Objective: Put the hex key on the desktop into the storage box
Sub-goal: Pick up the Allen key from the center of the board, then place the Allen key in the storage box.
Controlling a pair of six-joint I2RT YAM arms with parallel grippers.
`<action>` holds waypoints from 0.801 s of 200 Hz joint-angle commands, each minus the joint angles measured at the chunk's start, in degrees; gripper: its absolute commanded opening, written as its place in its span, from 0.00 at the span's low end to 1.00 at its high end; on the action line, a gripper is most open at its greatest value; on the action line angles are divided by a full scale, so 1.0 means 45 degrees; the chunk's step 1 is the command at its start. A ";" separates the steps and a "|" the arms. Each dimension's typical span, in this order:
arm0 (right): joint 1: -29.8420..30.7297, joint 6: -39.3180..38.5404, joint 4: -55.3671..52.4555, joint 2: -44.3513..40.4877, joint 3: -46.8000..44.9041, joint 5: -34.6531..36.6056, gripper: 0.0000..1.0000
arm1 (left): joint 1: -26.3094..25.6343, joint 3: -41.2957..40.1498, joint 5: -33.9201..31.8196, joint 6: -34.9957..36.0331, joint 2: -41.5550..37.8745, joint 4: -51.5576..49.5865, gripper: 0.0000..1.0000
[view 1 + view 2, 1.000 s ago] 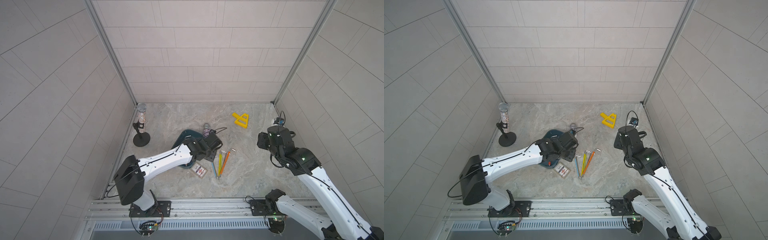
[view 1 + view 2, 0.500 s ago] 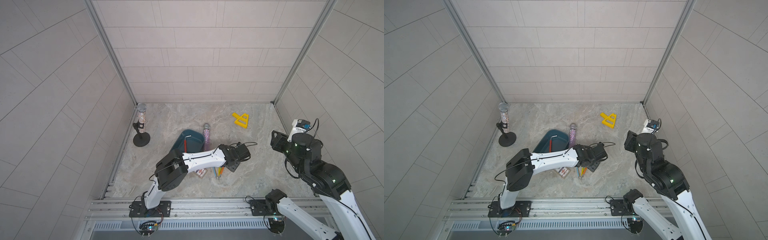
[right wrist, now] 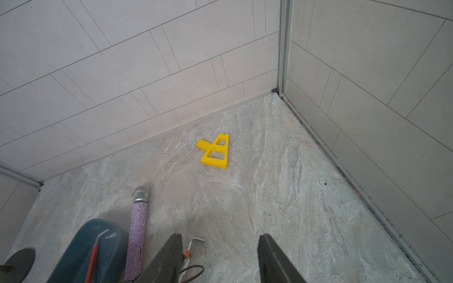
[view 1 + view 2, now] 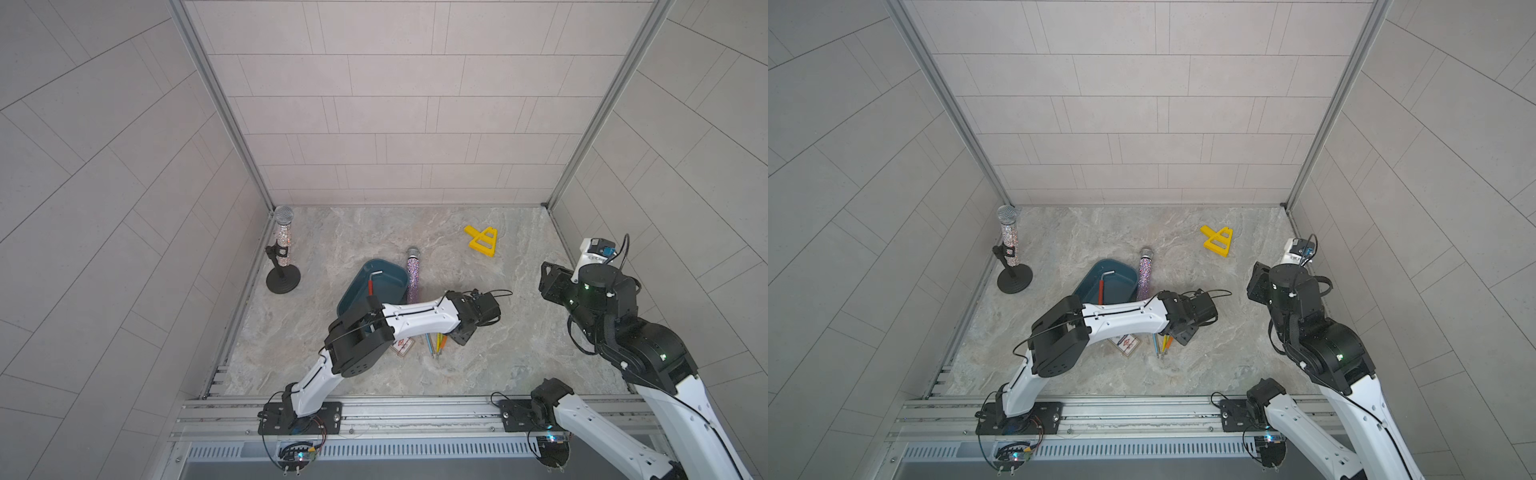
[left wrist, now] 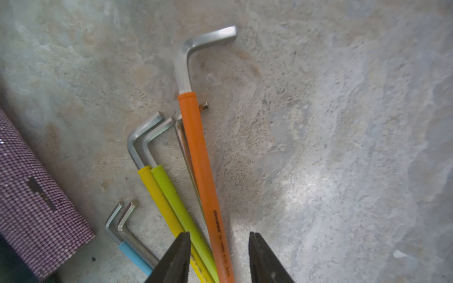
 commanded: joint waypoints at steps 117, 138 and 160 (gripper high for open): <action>0.0029 -0.0031 -0.0278 0.0161 -0.0336 0.0100 0.55 | 0.0061 0.0174 -0.0118 -0.0444 -0.0307 0.0180 0.17; 0.0017 -0.0042 -0.0258 0.0148 -0.0336 0.0120 0.55 | 0.0064 0.0174 -0.0206 -0.0587 -0.0812 0.0166 0.13; 0.0019 -0.0095 -0.0239 0.0133 -0.0327 0.0148 0.55 | 0.0096 0.0144 -0.0332 -0.0722 -0.1566 0.0165 0.08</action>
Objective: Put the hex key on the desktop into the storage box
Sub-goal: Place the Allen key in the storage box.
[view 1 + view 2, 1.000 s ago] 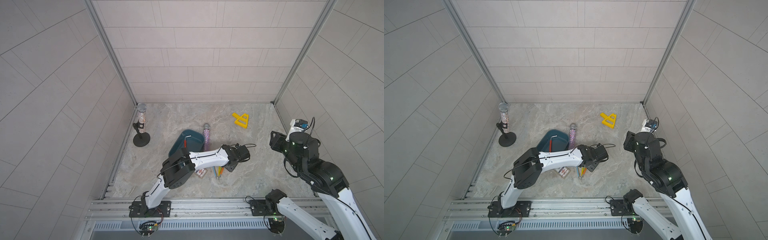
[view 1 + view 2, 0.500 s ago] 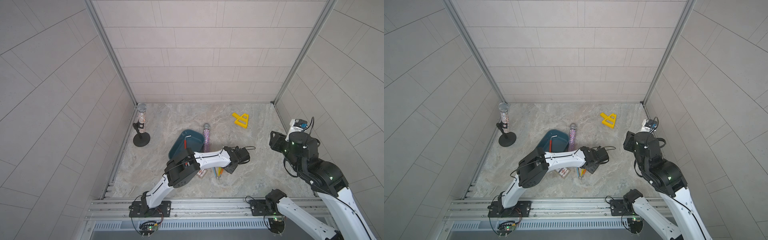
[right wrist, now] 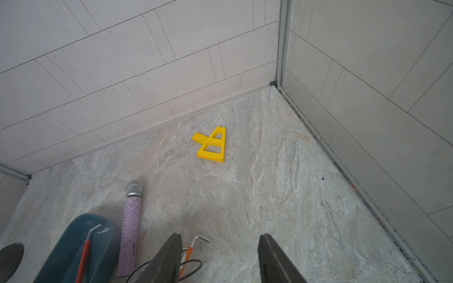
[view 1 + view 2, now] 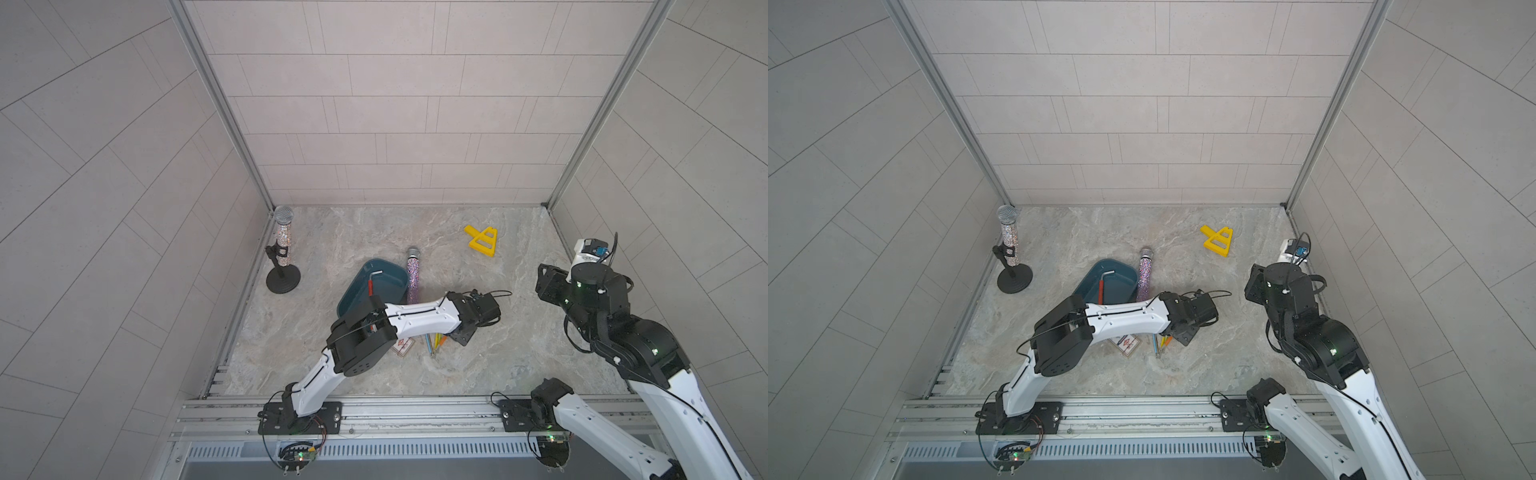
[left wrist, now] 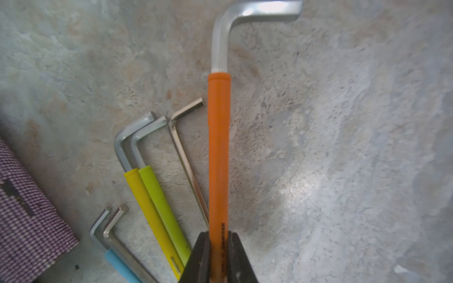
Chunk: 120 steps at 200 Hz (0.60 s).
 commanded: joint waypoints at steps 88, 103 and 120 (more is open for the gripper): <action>0.0026 -0.0087 0.0067 0.0079 -0.0172 -0.0114 0.55 | 0.2764 -0.3526 -0.1047 -0.0161 -0.6939 0.0503 0.02; 0.0024 -0.0087 0.0148 0.0108 -0.0196 -0.0213 0.55 | 0.3814 -0.4718 -0.0629 -0.0059 -0.7819 0.0756 0.01; 0.0024 -0.0067 0.0214 0.0187 -0.0231 -0.0322 0.55 | 0.4965 -0.5791 -0.0039 -0.0082 -0.8511 0.0974 0.01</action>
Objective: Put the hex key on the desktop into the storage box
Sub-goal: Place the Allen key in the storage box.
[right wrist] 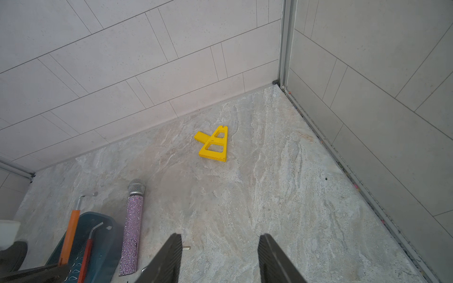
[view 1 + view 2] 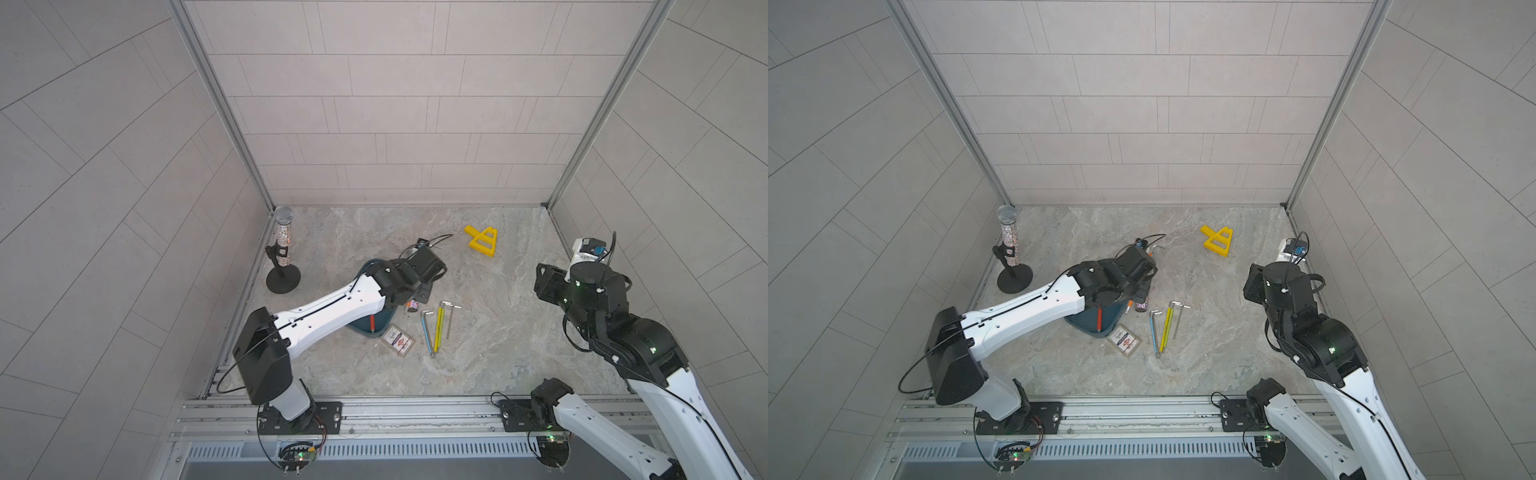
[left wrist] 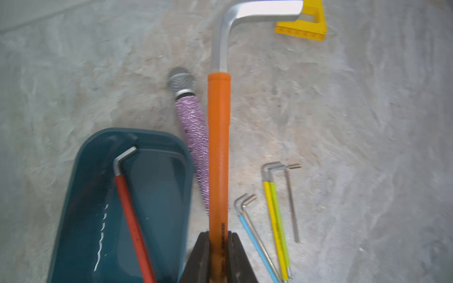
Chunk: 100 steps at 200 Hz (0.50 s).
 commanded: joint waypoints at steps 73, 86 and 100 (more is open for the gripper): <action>0.0026 0.0074 0.0074 0.0060 -0.0378 -0.0393 0.55 | 0.3344 -0.3233 0.2450 -0.0064 0.0065 0.1543 0.00; 0.0027 0.0070 0.0055 0.0076 -0.0379 -0.0369 0.55 | 0.3434 -0.3272 0.2617 -0.0072 0.0552 0.1625 0.00; 0.0024 0.0079 0.0055 0.0096 -0.0367 -0.0388 0.55 | 0.3538 -0.3368 0.2756 -0.0279 0.0912 0.1847 0.00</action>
